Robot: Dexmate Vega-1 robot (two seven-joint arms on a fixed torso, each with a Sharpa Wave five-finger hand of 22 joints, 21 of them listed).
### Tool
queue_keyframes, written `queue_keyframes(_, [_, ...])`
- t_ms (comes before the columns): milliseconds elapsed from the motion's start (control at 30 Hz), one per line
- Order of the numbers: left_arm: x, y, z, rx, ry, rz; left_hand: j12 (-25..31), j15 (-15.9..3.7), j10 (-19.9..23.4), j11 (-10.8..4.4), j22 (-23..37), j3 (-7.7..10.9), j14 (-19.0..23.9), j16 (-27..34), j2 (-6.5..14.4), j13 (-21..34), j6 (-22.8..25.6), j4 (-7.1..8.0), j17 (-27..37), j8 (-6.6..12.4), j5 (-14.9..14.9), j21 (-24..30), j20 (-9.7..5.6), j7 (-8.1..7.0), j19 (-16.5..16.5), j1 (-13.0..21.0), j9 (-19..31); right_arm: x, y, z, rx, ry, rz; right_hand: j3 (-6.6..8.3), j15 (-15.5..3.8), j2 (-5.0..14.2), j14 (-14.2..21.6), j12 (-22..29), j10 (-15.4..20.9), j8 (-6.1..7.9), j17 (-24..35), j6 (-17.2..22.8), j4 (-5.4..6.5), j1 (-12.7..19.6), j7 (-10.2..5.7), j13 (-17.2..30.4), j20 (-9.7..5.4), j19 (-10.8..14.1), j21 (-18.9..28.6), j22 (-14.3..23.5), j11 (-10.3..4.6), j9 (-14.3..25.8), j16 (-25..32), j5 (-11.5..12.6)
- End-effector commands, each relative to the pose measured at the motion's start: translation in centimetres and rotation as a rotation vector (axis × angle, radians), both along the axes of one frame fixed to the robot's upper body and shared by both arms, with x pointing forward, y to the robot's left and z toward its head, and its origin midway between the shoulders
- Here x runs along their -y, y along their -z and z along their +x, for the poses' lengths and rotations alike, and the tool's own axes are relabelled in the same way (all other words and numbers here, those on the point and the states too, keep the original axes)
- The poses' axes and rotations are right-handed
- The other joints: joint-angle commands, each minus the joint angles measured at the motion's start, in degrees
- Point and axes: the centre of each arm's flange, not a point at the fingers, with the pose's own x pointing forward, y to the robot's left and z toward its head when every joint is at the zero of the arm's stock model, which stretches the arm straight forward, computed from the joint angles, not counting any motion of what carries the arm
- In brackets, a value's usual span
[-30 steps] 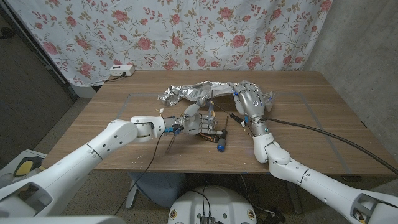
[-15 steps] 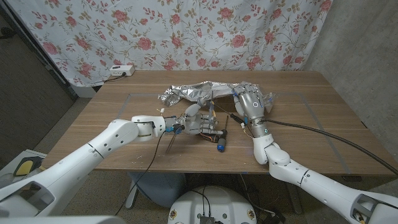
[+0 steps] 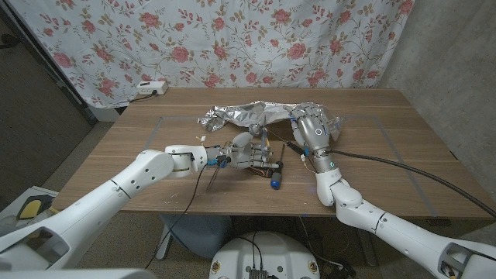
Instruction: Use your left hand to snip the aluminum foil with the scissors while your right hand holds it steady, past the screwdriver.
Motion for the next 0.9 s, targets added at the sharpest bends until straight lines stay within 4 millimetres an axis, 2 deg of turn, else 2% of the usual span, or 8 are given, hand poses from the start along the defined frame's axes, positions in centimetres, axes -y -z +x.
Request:
queue_keyframes(33, [0.19,0.37,-0.12,-0.002,0.005,-0.008,16.46,-0.35,3.18,-3.45,0.22,1.98,-0.37,0.51,2.54,8.45,0.17,-1.00,0.23,-0.15,-1.20,0.39,-0.03,0.02,-0.07,3.41,0.04,0.01,-0.03,-0.30,0.003,0.001,-0.008,0.24,-11.02,-0.17,0.39,0.41,0.03,0.09,0.30,0.19,-0.01,0.58,0.12,0.06,-4.29,0.37,0.13,0.18,0.03,0.15,-0.02,0.14])
queue_keyframes(300, [0.36,0.47,-0.11,-0.007,0.008,-0.015,16.23,-0.19,2.69,-3.39,0.59,5.55,-0.92,0.65,5.99,8.56,0.09,-2.34,1.07,-0.16,-3.65,0.77,0.05,0.23,-0.69,7.25,0.43,-0.01,0.04,-0.28,-0.002,0.002,-0.008,0.25,-11.01,-0.18,0.41,0.43,0.02,0.10,0.34,0.21,-0.01,0.59,0.12,0.05,-4.27,0.37,0.17,0.17,0.03,0.16,-0.05,0.14])
queue_keyframes(467, [0.47,0.39,-0.08,-0.004,0.007,-0.016,16.61,-0.19,2.42,-3.39,0.82,7.10,-0.82,0.30,6.08,9.31,-0.24,-2.41,1.17,-0.45,-5.00,1.13,-0.12,0.11,-0.75,8.00,0.53,0.11,0.04,-0.16,-0.005,0.002,-0.010,0.25,-11.01,-0.18,0.42,0.46,0.02,0.11,0.38,0.23,0.00,0.60,0.12,0.06,-4.25,0.35,0.19,0.17,0.04,0.17,-0.07,0.14])
queue_keyframes(700, [0.62,0.29,-0.13,0.001,0.009,-0.016,16.34,-0.18,1.78,-3.26,1.25,11.98,-1.48,0.11,7.18,9.39,-0.53,-3.69,1.78,-0.63,-6.23,1.60,0.04,0.03,-1.27,11.75,0.51,0.21,-0.07,-0.12,-0.003,0.002,-0.009,0.25,-11.01,-0.18,0.45,0.47,0.00,0.11,0.43,0.25,0.01,0.60,0.13,0.04,-4.24,0.36,0.22,0.17,0.04,0.17,-0.08,0.13])
queue_keyframes(733, [0.65,0.28,-0.13,0.003,0.008,-0.018,16.15,-0.23,1.47,-3.19,1.55,15.59,-1.88,0.15,7.61,9.36,-1.06,-4.26,2.32,-0.41,-6.66,1.93,0.25,0.07,-1.57,14.07,1.25,0.23,-0.09,-0.13,-0.003,0.001,-0.010,0.25,-11.01,-0.18,0.45,0.48,0.01,0.11,0.44,0.25,0.02,0.60,0.13,0.04,-4.25,0.36,0.23,0.17,0.04,0.18,-0.08,0.13])
queue_keyframes(767, [0.68,0.26,-0.13,0.005,0.008,-0.013,16.11,-0.08,1.25,-3.09,1.67,16.81,-2.13,0.14,7.65,9.45,-1.22,-4.36,2.66,-0.67,-6.87,2.09,0.18,0.17,-1.64,14.69,0.92,0.24,-0.11,-0.14,-0.003,0.000,-0.010,0.25,-11.01,-0.18,0.46,0.48,0.01,0.12,0.44,0.25,0.02,0.60,0.13,0.04,-4.25,0.35,0.23,0.17,0.04,0.18,-0.09,0.13])
queue_keyframes(800, [0.71,0.24,-0.15,0.008,0.007,-0.014,15.93,-0.04,0.94,-3.13,1.96,19.98,-2.59,0.04,7.82,9.41,-1.36,-4.74,3.23,-0.72,-7.27,2.42,0.30,-0.01,-1.96,16.48,0.90,0.25,-0.13,-0.16,-0.001,0.002,-0.009,0.25,-11.01,-0.18,0.46,0.49,0.01,0.12,0.45,0.25,0.02,0.60,0.13,0.05,-4.25,0.35,0.24,0.17,0.04,0.18,-0.09,0.13])
queue_keyframes(900, [0.80,0.23,-0.20,0.007,0.007,-0.016,16.08,-0.33,0.12,-3.03,2.63,26.43,-3.18,-0.26,8.02,10.19,-2.20,-5.52,4.22,-0.45,-7.79,3.27,0.33,-0.57,-2.48,19.95,1.56,0.32,-0.19,-0.16,0.000,0.003,-0.012,0.25,-11.01,-0.19,0.47,0.50,0.01,0.12,0.47,0.27,0.02,0.60,0.13,0.04,-4.26,0.36,0.25,0.17,0.04,0.18,-0.10,0.13])
